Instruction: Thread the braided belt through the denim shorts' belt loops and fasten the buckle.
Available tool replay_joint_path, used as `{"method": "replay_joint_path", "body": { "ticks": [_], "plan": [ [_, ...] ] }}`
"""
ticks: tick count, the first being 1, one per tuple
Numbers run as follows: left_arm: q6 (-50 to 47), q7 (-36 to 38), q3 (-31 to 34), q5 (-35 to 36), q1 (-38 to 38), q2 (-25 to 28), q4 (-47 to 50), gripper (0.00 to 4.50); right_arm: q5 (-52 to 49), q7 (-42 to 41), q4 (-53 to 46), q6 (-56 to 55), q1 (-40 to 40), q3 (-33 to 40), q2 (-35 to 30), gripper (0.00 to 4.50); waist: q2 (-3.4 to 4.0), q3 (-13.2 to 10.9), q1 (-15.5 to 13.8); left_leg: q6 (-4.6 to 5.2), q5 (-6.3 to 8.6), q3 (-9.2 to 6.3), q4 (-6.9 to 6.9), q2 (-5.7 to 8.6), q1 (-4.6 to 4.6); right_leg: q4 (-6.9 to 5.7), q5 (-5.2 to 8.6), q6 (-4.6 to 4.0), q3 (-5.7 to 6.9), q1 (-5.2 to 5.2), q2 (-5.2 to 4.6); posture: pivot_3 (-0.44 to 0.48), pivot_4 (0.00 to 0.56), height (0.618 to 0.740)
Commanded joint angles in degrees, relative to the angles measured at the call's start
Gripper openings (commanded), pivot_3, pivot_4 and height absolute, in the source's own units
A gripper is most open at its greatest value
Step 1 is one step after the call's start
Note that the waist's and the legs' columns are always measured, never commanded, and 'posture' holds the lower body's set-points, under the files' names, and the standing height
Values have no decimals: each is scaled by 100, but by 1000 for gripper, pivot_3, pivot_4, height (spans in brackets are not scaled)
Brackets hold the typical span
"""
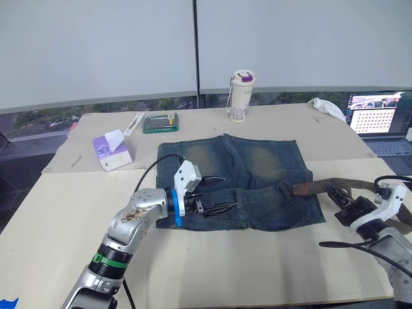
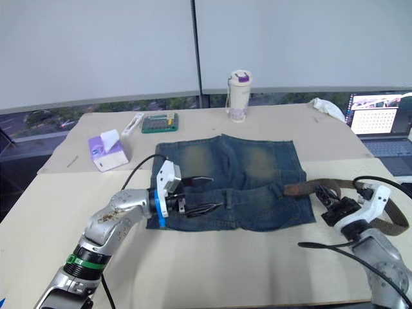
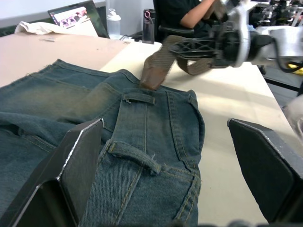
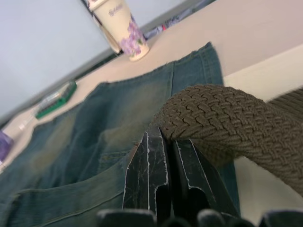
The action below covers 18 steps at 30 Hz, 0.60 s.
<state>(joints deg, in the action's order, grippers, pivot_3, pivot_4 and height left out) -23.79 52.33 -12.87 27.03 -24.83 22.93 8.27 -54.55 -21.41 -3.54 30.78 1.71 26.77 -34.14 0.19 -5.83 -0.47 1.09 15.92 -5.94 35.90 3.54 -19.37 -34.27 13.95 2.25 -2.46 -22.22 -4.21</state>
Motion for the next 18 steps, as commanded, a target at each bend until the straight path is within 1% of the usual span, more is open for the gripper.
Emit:
{"method": "replay_joint_path", "body": {
  "ticks": [1,8,16,18],
  "plan": [
    [21,158,12,-36,10,113,256,4445,411,-403,310,-39,297,-109,-240,0,-6,-7,-11,1,1,-1,2,3,-3,1,1,2,1,-1,-2,0,150,740],
    [28,146,69,-93,-25,154,241,4445,1004,-953,750,-94,539,-256,-455,0,-11,-11,-29,4,2,-2,9,12,-6,8,-1,5,-1,3,-15,0,150,740],
    [119,195,89,-175,-42,190,285,4445,1314,-1138,1017,-145,840,-159,-438,0,-12,-11,-27,4,3,-1,8,11,-5,6,-1,5,-3,1,-13,0,150,740],
    [286,212,87,-270,-51,193,262,4445,1371,-1190,1019,-163,852,-153,-418,0,-11,-11,-27,4,2,-1,9,12,-6,6,-2,6,-3,2,-15,0,150,740]
  ]
}}
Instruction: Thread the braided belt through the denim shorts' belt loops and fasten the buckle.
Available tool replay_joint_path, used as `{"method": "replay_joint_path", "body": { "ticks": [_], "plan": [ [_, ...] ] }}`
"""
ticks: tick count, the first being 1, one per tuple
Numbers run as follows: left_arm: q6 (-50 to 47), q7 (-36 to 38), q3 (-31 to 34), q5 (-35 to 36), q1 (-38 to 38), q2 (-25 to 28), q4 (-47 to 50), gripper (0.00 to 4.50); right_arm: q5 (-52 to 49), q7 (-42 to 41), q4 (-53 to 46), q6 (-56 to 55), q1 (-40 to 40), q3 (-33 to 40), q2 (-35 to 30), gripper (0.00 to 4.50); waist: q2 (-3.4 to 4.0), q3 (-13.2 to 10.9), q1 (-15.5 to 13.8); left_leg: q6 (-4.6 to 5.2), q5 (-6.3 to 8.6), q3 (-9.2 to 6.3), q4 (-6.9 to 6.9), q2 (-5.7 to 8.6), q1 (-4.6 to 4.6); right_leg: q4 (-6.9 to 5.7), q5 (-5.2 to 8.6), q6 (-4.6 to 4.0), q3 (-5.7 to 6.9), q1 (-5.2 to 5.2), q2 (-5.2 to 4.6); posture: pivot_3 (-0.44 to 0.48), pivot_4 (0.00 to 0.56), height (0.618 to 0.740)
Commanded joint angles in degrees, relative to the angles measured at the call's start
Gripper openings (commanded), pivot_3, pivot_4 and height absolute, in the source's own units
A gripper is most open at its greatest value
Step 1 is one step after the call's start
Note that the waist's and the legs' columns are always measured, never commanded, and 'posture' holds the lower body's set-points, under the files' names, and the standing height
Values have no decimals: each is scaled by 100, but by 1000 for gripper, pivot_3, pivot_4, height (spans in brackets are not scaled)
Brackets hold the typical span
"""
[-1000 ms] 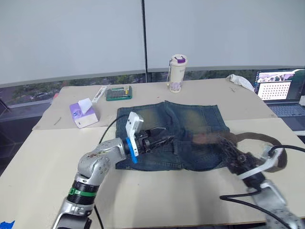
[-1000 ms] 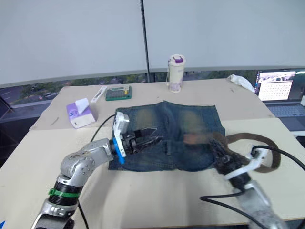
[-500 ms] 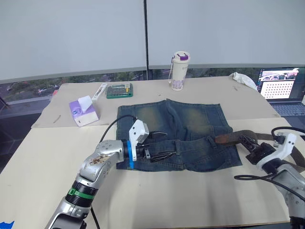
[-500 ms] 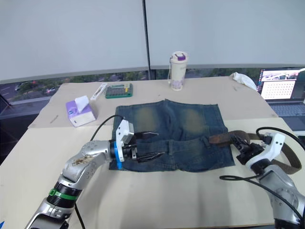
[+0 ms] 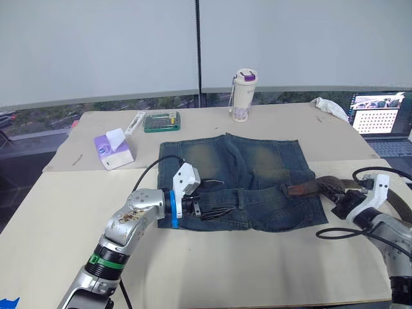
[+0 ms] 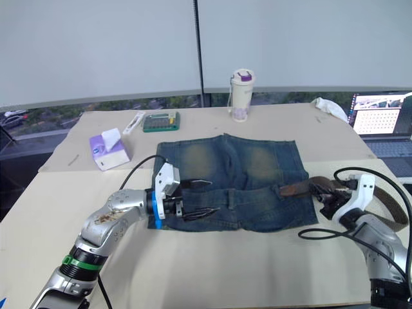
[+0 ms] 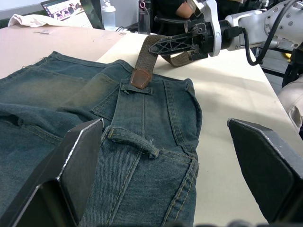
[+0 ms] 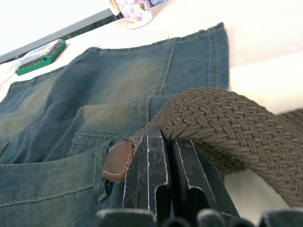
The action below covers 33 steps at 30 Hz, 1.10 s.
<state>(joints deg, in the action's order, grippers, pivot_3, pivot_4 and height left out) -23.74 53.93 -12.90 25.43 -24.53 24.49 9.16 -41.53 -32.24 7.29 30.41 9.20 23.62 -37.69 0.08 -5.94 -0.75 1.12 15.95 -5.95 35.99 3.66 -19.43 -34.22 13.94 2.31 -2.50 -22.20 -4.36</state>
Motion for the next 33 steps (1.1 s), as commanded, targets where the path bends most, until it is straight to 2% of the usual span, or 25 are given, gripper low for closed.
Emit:
{"method": "replay_joint_path", "body": {
  "ticks": [1,12,22,27,33],
  "plan": [
    [341,61,90,-151,-83,33,161,4445,89,-119,-62,-131,109,174,-53,0,-1,0,3,0,0,1,0,0,0,0,0,0,-1,0,0,0,150,740],
    [572,287,-8,-355,-58,23,137,4445,395,-215,71,-505,223,234,28,0,0,0,1,0,0,1,2,0,0,-3,-1,1,-2,0,-1,0,150,740],
    [511,267,9,-362,-41,-44,153,4445,719,-669,-96,-661,103,-11,53,0,0,0,6,0,0,1,2,0,2,-6,-2,2,-3,0,0,0,150,740],
    [506,254,-10,-368,-13,-66,171,4445,665,-890,-237,-284,1,-210,41,0,0,1,10,0,0,1,3,0,2,-8,-2,2,-3,-1,-1,0,150,740],
    [491,229,7,-341,23,-104,169,4445,596,-760,-209,39,82,-266,151,0,0,1,9,0,0,1,3,-1,5,-13,-2,2,-4,-1,-1,0,150,740]
  ]
}}
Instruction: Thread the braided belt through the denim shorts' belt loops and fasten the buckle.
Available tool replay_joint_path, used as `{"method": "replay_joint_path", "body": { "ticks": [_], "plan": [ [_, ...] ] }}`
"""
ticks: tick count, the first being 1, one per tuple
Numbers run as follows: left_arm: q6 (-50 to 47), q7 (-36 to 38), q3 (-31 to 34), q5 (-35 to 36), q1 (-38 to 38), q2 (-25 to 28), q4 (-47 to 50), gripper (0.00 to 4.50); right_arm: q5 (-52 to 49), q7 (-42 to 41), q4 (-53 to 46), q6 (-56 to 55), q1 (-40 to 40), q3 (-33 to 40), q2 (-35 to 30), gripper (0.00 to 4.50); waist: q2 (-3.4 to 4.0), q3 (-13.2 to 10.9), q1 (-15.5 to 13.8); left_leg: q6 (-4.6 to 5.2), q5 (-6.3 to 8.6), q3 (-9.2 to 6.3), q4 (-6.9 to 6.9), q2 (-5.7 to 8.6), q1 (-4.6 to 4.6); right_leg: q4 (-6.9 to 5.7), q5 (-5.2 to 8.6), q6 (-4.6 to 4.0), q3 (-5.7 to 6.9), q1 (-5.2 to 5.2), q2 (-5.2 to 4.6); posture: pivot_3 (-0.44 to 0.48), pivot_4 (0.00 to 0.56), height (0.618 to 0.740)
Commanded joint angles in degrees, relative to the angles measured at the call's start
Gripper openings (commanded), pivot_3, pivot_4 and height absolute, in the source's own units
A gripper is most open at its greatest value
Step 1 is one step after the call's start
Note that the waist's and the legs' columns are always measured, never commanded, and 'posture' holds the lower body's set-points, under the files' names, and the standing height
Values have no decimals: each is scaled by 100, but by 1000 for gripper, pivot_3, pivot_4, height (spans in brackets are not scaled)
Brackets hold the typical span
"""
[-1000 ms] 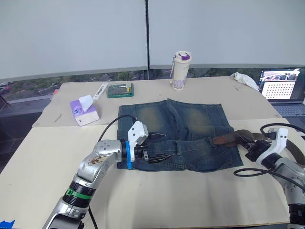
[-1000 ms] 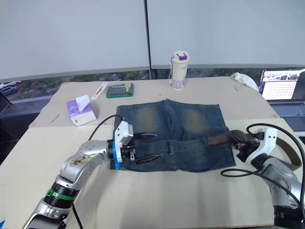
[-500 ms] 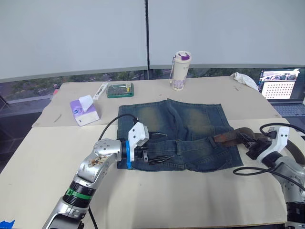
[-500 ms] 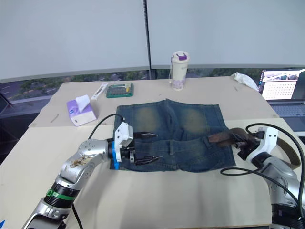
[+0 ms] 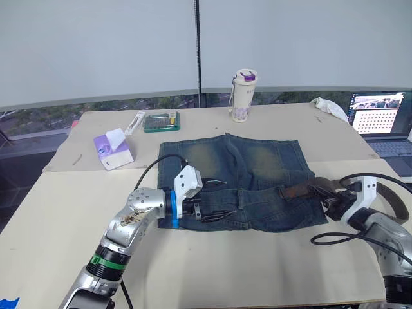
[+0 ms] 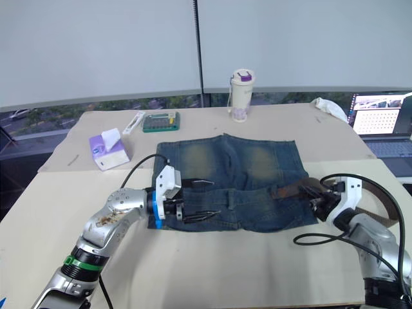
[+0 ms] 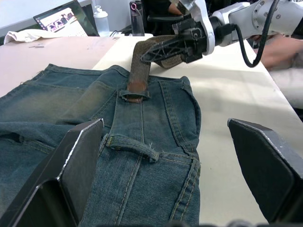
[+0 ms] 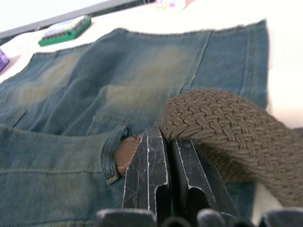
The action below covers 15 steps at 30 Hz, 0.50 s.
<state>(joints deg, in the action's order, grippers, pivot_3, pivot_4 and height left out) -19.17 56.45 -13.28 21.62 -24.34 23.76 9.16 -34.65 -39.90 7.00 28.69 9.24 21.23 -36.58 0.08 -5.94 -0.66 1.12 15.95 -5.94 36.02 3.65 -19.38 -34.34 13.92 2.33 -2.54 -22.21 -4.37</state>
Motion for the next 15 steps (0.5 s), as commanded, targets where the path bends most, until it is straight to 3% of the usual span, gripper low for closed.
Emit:
{"method": "replay_joint_path", "body": {
  "ticks": [1,9,15],
  "plan": [
    [40,-17,37,30,5,-32,166,4445,-68,20,-172,246,92,-58,45,0,0,0,1,0,0,0,0,0,0,0,0,0,0,0,0,0,150,740],
    [64,-31,-40,-27,-7,-127,95,4445,-519,61,30,1225,412,44,272,0,2,1,-6,0,0,0,3,1,-1,-23,0,0,-1,-2,-1,0,150,740],
    [17,-161,-60,-13,-39,-349,3,4445,-1485,-48,-13,1953,465,527,549,0,1,1,-6,1,1,-1,7,2,-2,-45,0,0,0,-2,-2,0,150,740]
  ]
}}
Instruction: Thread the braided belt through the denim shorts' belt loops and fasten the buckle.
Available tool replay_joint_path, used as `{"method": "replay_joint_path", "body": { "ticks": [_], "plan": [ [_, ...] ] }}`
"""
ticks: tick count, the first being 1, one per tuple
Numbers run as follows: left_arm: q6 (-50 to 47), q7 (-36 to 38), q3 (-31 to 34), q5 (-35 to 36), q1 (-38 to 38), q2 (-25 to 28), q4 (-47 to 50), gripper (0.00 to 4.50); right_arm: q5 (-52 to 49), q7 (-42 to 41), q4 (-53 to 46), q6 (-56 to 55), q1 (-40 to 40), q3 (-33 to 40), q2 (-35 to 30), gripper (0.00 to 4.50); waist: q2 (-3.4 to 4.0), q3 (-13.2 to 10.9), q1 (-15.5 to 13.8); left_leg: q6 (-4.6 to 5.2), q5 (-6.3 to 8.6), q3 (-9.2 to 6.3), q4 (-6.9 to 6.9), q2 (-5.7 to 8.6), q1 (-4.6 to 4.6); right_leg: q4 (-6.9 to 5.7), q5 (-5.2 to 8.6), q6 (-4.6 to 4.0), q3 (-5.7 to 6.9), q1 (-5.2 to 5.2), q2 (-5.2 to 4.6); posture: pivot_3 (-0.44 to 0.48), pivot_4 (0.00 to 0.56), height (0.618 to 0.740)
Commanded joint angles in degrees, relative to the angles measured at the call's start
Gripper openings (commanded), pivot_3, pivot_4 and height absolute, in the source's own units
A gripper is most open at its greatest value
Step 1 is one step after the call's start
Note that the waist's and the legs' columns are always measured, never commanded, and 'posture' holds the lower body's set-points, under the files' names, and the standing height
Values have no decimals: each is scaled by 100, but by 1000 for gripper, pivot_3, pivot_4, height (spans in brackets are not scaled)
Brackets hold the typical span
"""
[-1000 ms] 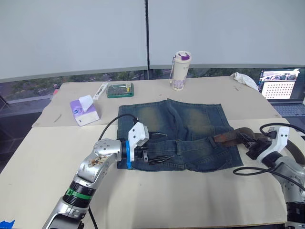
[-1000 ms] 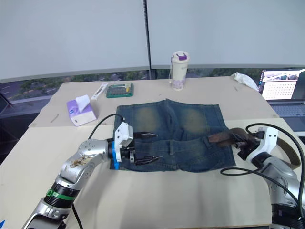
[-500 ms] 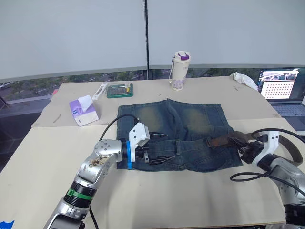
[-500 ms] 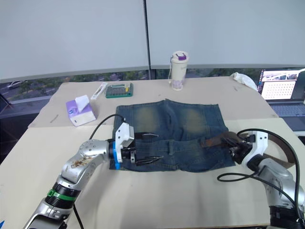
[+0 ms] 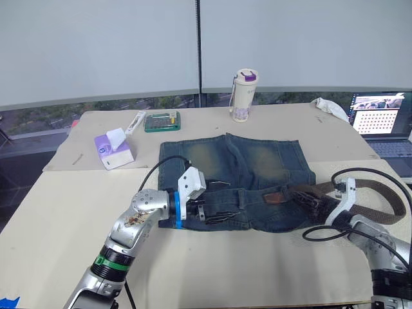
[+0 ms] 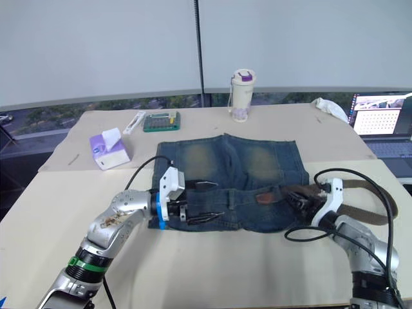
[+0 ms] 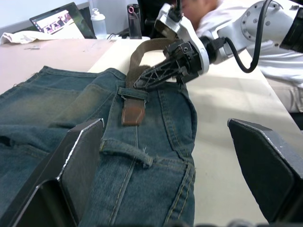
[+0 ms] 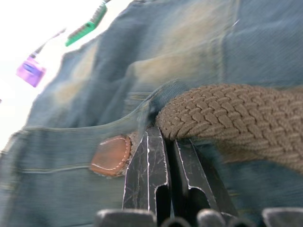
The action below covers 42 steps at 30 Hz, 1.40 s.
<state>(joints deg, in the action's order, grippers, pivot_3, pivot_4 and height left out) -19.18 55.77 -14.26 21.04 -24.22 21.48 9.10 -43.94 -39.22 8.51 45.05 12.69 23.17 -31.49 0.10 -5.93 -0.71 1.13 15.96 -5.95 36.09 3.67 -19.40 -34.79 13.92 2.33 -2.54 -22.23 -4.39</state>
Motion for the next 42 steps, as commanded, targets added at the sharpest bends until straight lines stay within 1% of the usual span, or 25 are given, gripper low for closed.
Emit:
{"method": "replay_joint_path", "body": {
  "ticks": [1,3,4,6,8,10,14,18,20,22,24,26,30,34,37,41,42],
  "plan": [
    [1,-137,45,42,-60,-173,-30,4445,-685,-119,-185,409,116,396,64,0,0,0,2,0,0,0,0,0,0,-1,0,0,0,0,0,0,150,740],
    [-159,-341,92,107,-79,-381,-133,4445,-968,-96,-186,596,101,564,105,0,-1,0,0,1,0,0,1,0,0,-1,0,0,0,0,0,0,150,740],
    [-336,-522,165,215,-92,-567,-223,4445,-1134,-97,-170,699,97,662,124,0,-1,-1,0,1,1,0,2,1,1,-3,0,0,0,0,0,0,150,740],
    [-683,-648,170,351,-123,-765,-315,4445,-1423,-72,-162,876,97,820,174,0,-3,-2,-2,2,1,-1,4,1,0,-5,0,0,1,1,0,0,150,740],
    [-1218,-820,356,787,-214,-1113,-394,4445,-1601,22,-190,998,111,889,225,0,-3,-2,7,6,4,0,9,1,-1,-8,1,1,0,1,2,0,150,740],
    [-1514,-1058,492,960,-343,-1420,-603,4445,-1651,70,-237,1002,115,876,265,0,-6,-3,6,8,5,0,12,0,-1,-12,1,3,1,0,2,0,150,740],
    [-2123,-1140,537,1226,-531,-1672,-852,4445,-1724,131,-264,913,146,889,358,0,-8,-5,18,9,5,1,16,3,-1,-16,4,7,2,1,3,0,150,740],
    [-2905,-1649,1016,1674,-862,-2133,-1517,4445,-1700,107,-315,804,137,830,393,0,-12,-7,14,10,6,1,19,4,0,-19,4,8,2,0,4,0,150,740],
    [-3132,-1852,1160,1682,-1039,-2250,-1902,4445,-1713,58,-311,756,146,851,400,0,-13,-8,10,10,6,0,23,7,-1,-19,5,9,4,1,3,0,150,740],
    [-3315,-2036,1319,1722,-1199,-2399,-2251,4445,-1767,-26,-375,751,118,860,401,0,-14,-8,16,10,6,0,23,12,-1,-19,6,11,4,1,3,0,150,740],
    [-3408,-1922,1272,1756,-1311,-2518,-2412,4445,-1935,-200,-560,825,41,859,396,0,-14,-8,13,9,5,0,23,13,-2,-20,7,12,4,0,3,0,150,740],
    [-3402,-1848,1214,1716,-1366,-2585,-2459,4445,-1973,-272,-725,859,-33,797,398,0,-14,-9,12,8,5,0,23,15,-2,-20,7,13,4,0,1,0,150,740],
    [-3338,-1873,1314,1726,-1407,-2732,-2519,4445,-1830,-259,-949,753,-133,584,457,0,-16,-9,11,7,5,0,23,15,-1,-19,7,13,3,0,0,0,150,740],
    [-3434,-1922,1544,1936,-1401,-2850,-2422,4445,-1801,-239,-1084,700,-210,430,564,0,-16,-9,15,5,5,-1,22,13,-1,-19,7,13,0,-1,0,0,150,740],
    [-3465,-1919,1640,2020,-1457,-2862,-2425,3628,-1766,-235,-1079,659,-213,378,582,0,-16,-9,15,5,5,-1,22,11,-1,-20,7,13,-1,-1,0,0,150,740],
    [-3434,-1868,1595,1976,-1429,-2815,-2432,2259,-1733,-194,-1003,578,-174,409,585,0,-15,-9,8,4,4,-1,23,15,-1,-20,7,13,-1,-2,-2,0,150,740],
    [-3418,-1856,1568,1946,-1407,-2794,-2424,2101,-1726,-168,-991,563,-167,420,590,0,-15,-9,6,4,4,-1,23,15,-1,-19,7,13,-1,-2,-3,0,150,740]
  ]
}}
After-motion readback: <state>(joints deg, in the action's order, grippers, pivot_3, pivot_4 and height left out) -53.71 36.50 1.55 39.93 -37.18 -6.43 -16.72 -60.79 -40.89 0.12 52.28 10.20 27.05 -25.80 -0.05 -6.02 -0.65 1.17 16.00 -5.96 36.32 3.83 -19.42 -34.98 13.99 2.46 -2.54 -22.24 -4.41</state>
